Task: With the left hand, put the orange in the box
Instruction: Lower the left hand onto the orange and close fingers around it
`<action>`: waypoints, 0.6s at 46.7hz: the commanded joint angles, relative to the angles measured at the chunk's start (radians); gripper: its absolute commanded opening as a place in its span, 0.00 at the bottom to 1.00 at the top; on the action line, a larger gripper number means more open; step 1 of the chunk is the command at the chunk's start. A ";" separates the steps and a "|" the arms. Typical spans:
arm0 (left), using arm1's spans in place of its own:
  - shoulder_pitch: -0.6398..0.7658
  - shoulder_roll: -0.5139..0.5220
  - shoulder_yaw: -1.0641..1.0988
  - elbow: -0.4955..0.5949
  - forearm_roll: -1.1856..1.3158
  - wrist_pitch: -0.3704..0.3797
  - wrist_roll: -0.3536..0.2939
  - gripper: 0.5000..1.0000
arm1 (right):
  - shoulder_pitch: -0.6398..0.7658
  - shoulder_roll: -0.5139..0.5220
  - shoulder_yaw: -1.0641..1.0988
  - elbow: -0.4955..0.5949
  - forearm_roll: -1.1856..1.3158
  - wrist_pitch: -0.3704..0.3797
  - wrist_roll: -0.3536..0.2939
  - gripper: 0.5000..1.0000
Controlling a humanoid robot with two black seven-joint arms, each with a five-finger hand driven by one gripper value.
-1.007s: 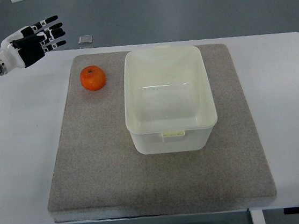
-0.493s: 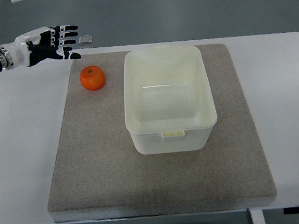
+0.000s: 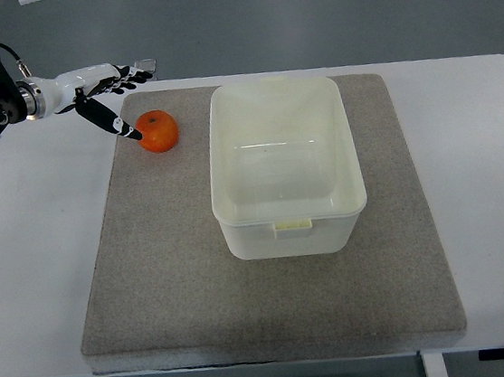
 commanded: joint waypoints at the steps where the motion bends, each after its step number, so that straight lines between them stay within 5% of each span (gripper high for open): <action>1: -0.001 -0.012 0.002 -0.003 0.067 0.037 0.000 0.99 | 0.000 0.000 0.000 0.000 0.000 0.000 0.000 0.86; 28: -0.005 -0.093 0.169 0.003 0.219 0.153 0.000 0.98 | 0.000 0.000 0.000 0.000 0.000 0.000 0.000 0.86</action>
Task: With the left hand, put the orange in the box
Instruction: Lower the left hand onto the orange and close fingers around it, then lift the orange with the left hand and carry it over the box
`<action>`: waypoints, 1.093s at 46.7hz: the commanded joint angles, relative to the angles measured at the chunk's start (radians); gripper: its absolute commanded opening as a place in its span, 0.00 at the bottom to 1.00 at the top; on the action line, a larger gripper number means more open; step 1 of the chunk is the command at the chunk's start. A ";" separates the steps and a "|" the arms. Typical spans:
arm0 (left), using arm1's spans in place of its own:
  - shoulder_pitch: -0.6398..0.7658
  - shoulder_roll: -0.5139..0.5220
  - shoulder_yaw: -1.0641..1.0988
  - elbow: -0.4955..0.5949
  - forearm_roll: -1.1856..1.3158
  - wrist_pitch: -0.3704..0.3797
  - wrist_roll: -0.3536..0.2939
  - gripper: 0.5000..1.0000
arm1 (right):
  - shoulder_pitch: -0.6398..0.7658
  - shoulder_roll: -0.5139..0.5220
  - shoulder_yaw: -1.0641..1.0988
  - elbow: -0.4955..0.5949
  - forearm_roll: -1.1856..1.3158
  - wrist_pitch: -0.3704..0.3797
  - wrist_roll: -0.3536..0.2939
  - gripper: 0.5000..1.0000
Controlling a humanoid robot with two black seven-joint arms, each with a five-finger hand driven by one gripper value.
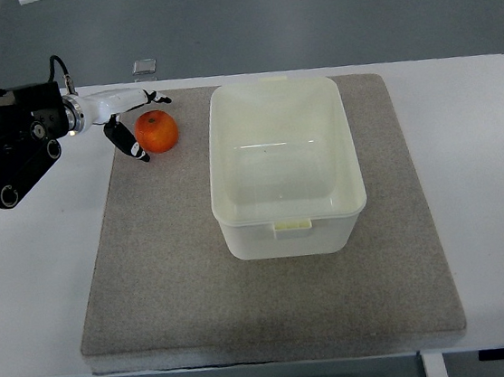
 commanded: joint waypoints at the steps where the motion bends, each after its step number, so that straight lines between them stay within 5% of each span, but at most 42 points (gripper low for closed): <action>1: -0.001 -0.010 0.004 0.003 0.002 0.002 0.002 0.98 | 0.000 0.000 0.000 0.000 0.000 0.000 0.000 0.86; 10: -0.004 -0.019 0.005 0.006 0.005 0.002 0.006 0.93 | 0.000 0.000 0.000 0.000 0.000 0.000 0.000 0.86; 21: -0.007 -0.018 0.010 0.025 0.009 0.002 0.012 0.60 | 0.000 0.000 0.000 0.000 0.000 0.000 0.000 0.86; 28: -0.007 -0.018 0.018 0.026 0.009 0.002 0.015 0.30 | 0.000 0.000 0.000 0.000 0.000 0.000 0.000 0.86; 32: -0.010 -0.018 0.018 0.026 0.009 0.002 0.015 0.01 | 0.000 0.000 0.000 0.000 0.000 0.000 0.000 0.86; 51: -0.071 0.020 0.016 0.023 -0.011 -0.003 0.009 0.00 | 0.000 0.000 0.000 0.000 0.000 0.000 0.000 0.86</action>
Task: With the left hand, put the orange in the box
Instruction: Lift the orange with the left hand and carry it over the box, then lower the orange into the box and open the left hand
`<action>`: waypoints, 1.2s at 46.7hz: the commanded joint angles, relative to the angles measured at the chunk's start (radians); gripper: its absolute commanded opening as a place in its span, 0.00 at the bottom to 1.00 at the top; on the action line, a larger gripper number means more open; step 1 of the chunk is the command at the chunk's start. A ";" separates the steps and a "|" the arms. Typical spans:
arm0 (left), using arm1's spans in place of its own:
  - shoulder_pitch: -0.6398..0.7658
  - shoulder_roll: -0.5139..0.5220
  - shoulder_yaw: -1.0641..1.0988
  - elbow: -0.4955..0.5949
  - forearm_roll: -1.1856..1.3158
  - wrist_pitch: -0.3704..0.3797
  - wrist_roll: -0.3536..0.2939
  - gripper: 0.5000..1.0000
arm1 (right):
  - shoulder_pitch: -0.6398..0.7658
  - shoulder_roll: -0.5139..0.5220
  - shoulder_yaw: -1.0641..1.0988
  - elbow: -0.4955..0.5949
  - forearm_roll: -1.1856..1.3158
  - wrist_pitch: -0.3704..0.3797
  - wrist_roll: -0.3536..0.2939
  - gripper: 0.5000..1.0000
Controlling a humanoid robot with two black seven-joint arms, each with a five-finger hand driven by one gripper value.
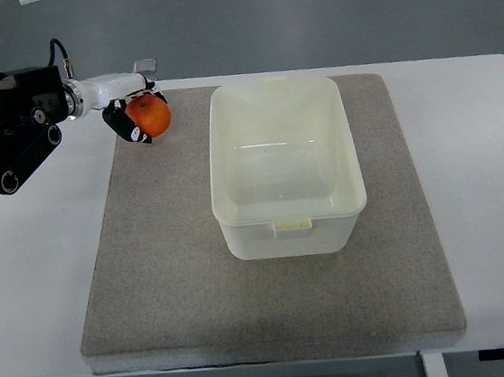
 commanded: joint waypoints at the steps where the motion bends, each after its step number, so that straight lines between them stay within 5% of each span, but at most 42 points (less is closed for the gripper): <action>1: -0.012 0.019 -0.003 -0.005 -0.011 -0.004 -0.004 0.00 | 0.000 0.000 0.000 0.000 0.000 0.000 0.000 0.86; 16: -0.128 0.105 -0.009 -0.032 -0.142 -0.056 -0.044 0.00 | 0.000 0.000 0.000 0.000 0.000 0.000 0.000 0.86; 25: -0.131 0.206 -0.017 -0.249 -0.148 -0.088 -0.048 0.00 | 0.000 0.000 0.000 0.000 0.000 0.000 0.000 0.86; 37: -0.130 0.215 -0.024 -0.506 -0.148 -0.142 -0.037 0.00 | 0.000 0.000 0.000 0.000 0.000 0.000 0.000 0.86; 56: -0.125 0.133 -0.044 -0.661 -0.128 -0.163 -0.030 0.00 | 0.000 0.000 0.000 0.000 0.000 0.000 0.000 0.86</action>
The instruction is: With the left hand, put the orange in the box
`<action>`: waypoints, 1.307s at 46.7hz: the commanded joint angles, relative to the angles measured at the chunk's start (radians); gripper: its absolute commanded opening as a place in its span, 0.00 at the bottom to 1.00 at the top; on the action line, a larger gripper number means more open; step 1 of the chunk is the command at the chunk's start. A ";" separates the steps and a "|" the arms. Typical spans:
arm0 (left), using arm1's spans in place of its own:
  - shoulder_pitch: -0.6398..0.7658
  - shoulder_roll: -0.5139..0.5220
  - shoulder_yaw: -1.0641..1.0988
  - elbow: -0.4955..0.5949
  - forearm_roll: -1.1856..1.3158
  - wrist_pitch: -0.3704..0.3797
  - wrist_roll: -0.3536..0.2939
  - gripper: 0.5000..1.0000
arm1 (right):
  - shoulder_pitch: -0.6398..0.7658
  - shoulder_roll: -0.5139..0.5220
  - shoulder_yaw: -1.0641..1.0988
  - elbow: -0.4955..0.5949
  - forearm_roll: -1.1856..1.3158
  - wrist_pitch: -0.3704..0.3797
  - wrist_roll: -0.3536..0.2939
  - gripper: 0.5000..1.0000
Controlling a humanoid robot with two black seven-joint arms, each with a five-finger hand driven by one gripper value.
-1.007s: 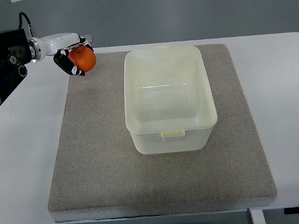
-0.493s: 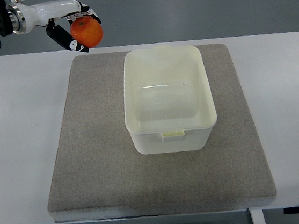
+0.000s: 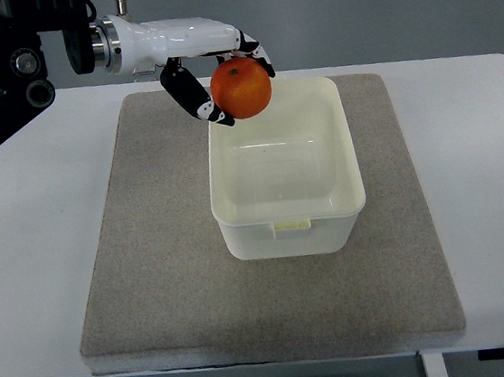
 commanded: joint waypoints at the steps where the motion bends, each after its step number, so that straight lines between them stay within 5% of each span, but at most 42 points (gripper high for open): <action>1: 0.007 -0.045 0.005 0.003 0.008 0.000 0.000 0.00 | 0.000 0.000 0.000 0.000 0.000 0.000 0.000 0.86; 30: 0.090 -0.203 0.054 0.109 0.267 0.029 0.024 0.00 | 0.000 0.000 0.000 0.000 0.000 0.000 0.000 0.86; 34: 0.093 -0.206 0.054 0.109 0.267 0.054 0.026 0.32 | 0.000 0.000 0.000 0.000 0.000 0.000 0.000 0.86; 39: 0.104 -0.218 0.054 0.115 0.269 0.086 0.026 0.54 | 0.000 0.000 0.000 0.000 0.000 0.000 0.000 0.86; 42: 0.108 -0.218 0.056 0.118 0.269 0.106 0.024 0.56 | 0.000 0.000 0.000 0.000 0.000 0.000 0.000 0.86; 45: 0.118 -0.218 0.056 0.118 0.267 0.118 0.024 0.77 | 0.000 0.000 0.000 0.000 0.000 0.000 0.000 0.86; 53: 0.121 -0.218 0.056 0.118 0.262 0.123 0.024 0.92 | 0.000 0.000 0.000 0.000 0.000 0.000 0.000 0.86; 61: 0.121 -0.207 0.046 0.114 0.246 0.126 0.023 0.95 | 0.000 0.000 0.000 0.000 0.000 0.000 0.000 0.86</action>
